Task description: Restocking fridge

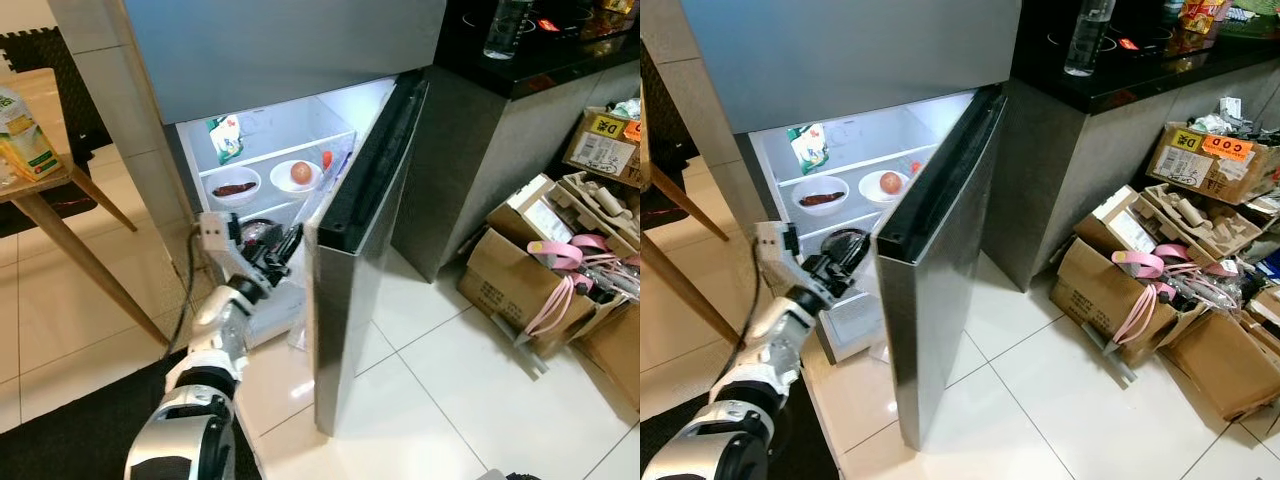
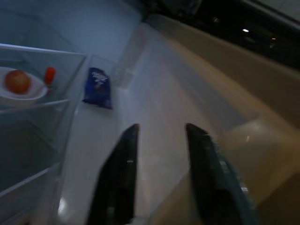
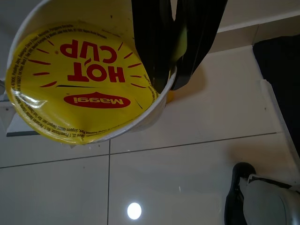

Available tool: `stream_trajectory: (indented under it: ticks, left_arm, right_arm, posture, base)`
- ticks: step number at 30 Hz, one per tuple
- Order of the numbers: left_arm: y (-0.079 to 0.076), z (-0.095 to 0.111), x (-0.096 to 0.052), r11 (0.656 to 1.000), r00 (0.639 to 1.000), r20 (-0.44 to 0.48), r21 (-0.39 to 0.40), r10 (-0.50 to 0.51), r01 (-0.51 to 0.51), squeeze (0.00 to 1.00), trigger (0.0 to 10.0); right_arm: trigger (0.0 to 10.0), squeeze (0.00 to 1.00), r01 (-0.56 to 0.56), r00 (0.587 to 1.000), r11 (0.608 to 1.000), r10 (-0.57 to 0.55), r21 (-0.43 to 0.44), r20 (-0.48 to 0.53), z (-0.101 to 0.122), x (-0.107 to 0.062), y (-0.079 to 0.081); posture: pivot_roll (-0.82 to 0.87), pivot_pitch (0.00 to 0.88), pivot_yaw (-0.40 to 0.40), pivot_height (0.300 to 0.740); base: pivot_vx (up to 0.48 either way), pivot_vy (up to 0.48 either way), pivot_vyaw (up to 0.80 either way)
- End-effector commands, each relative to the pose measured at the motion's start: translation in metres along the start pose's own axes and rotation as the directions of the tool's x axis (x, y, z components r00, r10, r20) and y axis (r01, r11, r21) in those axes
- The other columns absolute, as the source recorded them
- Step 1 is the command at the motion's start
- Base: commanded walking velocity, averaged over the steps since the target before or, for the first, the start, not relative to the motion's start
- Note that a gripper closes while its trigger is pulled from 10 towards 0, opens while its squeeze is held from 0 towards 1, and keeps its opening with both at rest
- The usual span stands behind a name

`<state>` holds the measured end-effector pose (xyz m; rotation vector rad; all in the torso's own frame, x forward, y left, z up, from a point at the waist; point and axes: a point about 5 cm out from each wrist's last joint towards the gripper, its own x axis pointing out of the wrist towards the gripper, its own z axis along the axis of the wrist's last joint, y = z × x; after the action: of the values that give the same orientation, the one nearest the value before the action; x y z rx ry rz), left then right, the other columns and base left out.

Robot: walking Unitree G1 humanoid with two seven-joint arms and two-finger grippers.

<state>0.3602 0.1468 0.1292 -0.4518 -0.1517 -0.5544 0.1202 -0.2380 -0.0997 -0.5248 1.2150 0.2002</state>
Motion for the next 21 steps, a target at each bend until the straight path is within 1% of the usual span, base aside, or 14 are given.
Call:
stream_trajectory:
  ticks: [1, 4, 5, 6, 7, 9, 10, 11, 12, 13, 14, 15, 19, 21]
  left_arm:
    - [-0.005, -0.006, 0.002, 1.0, 1.0, -0.023, -0.017, -0.019, 0.019, 0.0, 0.0]
    - [-0.026, -0.02, 0.009, 0.989, 0.992, -0.041, -0.093, -0.121, 0.117, 0.0, 0.0]
    - [-0.05, -0.032, 0.014, 0.962, 0.97, -0.055, -0.157, -0.235, 0.224, 0.0, 0.0]
    - [-0.05, -0.032, 0.014, 0.962, 0.97, -0.055, -0.157, -0.235, 0.224, 0.0, 0.0]
    - [-0.073, -0.043, 0.016, 0.922, 0.937, -0.061, -0.212, -0.343, 0.324, 0.0, 0.0]
    - [-0.137, -0.067, 0.014, 0.759, 0.794, -0.063, -0.348, -0.604, 0.55, 0.0, 0.0]
    - [-0.137, -0.067, 0.014, 0.759, 0.794, -0.063, -0.348, -0.604, 0.55, 0.0, 0.0]
    - [-0.158, -0.074, 0.011, 0.694, 0.735, -0.06, -0.386, -0.676, 0.607, 0.0, 0.0]
    - [-0.169, -0.078, 0.009, 0.655, 0.699, -0.06, -0.412, -0.713, 0.633, 0.0, 0.7]
    - [-0.175, -0.081, 0.008, 0.639, 0.682, -0.067, -0.425, -0.728, 0.641, 0.0, 7.3]
    - [-0.175, -0.081, 0.008, 0.639, 0.682, -0.067, -0.425, -0.728, 0.641, 0.0, 7.3]
    - [-0.175, -0.083, 0.007, 0.637, 0.681, -0.072, -0.437, -0.728, 0.635, 0.0, 10.0]
    - [-0.169, -0.084, 0.005, 0.655, 0.697, -0.085, -0.438, -0.712, 0.615, 0.0, 10.0]
    - [-0.152, -0.086, 0.002, 0.719, 0.75, -0.118, -0.415, -0.651, 0.558, 0.0, 10.0]
  right_arm:
    - [10.0, 0.0, 0.0, 1.0, 1.0, 0.0, 0.009, -0.016, -0.006, 0.0, 0.002]
    - [10.0, 0.0, 0.002, 1.0, 1.0, -0.002, 0.011, -0.019, -0.007, -0.001, 0.002]
    - [10.0, 0.0, 0.004, 1.0, 1.0, -0.004, 0.012, -0.022, -0.008, -0.001, 0.002]
    - [10.0, 0.0, 0.004, 1.0, 1.0, -0.004, 0.012, -0.022, -0.008, -0.001, 0.002]
    - [10.0, 0.0, 0.006, 1.0, 1.0, -0.006, 0.013, -0.024, -0.009, -0.001, 0.001]
    - [10.0, 0.0, 0.009, 1.0, 1.0, -0.008, 0.013, -0.028, -0.01, -0.001, 0.001]
    - [10.0, 0.0, 0.009, 1.0, 1.0, -0.008, 0.013, -0.028, -0.01, -0.001, 0.001]
    - [10.0, 0.0, 0.009, 1.0, 1.0, -0.009, 0.013, -0.028, -0.01, -0.001, 0.0]
    - [10.0, 0.0, 0.01, 1.0, 1.0, -0.009, 0.013, -0.028, -0.01, -0.001, 0.0]
    - [10.0, 0.0, 0.01, 1.0, 1.0, -0.009, 0.013, -0.028, -0.01, -0.001, 0.0]
    - [10.0, 0.0, 0.01, 1.0, 1.0, -0.009, 0.013, -0.028, -0.01, -0.001, 0.0]
    - [10.0, 0.0, 0.01, 1.0, 1.0, -0.01, 0.013, -0.027, -0.01, -0.001, 0.0]
    - [10.0, 0.0, 0.01, 1.0, 1.0, -0.009, 0.015, -0.026, -0.01, -0.001, 0.001]
    - [10.0, 0.0, 0.009, 1.0, 1.0, -0.009, 0.015, -0.027, -0.01, -0.001, 0.001]
  posture:
    - [-0.13, 0.057, 0.007, 0.74]
    - [-0.14, 0.059, 0.009, 0.74]
    - [-0.14, 0.059, 0.009, 0.74]
    - [-0.14, 0.059, 0.009, 0.74]
    - [-0.14, 0.059, 0.007, 0.74]
    - [-0.14, 0.059, 0.007, 0.74]
    - [-0.14, 0.059, 0.007, 0.74]
    - [-0.14, 0.059, 0.007, 0.74]
    - [-0.14, 0.058, 0.007, 0.74]
    - [-0.14, 0.058, 0.007, 0.74]
    - [-0.14, 0.058, 0.007, 0.74]
    - [-0.14, 0.058, 0.007, 0.74]
    - [-0.14, 0.059, 0.008, 0.74]
    - [-0.13, 0.061, 0.01, 0.74]
  base:
    - [0.0, 0.0, 0.0]
    - [0.0, 0.0, 0.0]
    - [0.0, 0.0, 0.0]
    - [0.0, 0.0, 0.0]
    - [0.0, 0.0, 0.0]
    - [0.0, 0.0, 0.0]
    - [0.0, 0.0, 0.0]
    - [0.0, 0.0, 0.0]
    - [0.0, 0.0, 0.0]
    - [0.0, 0.0, 0.0]
    - [0.0, 0.0, 0.0]
    - [0.0, 0.0, 0.0]
    - [0.0, 0.0, 0.0]
    - [0.0, 0.0, 0.0]
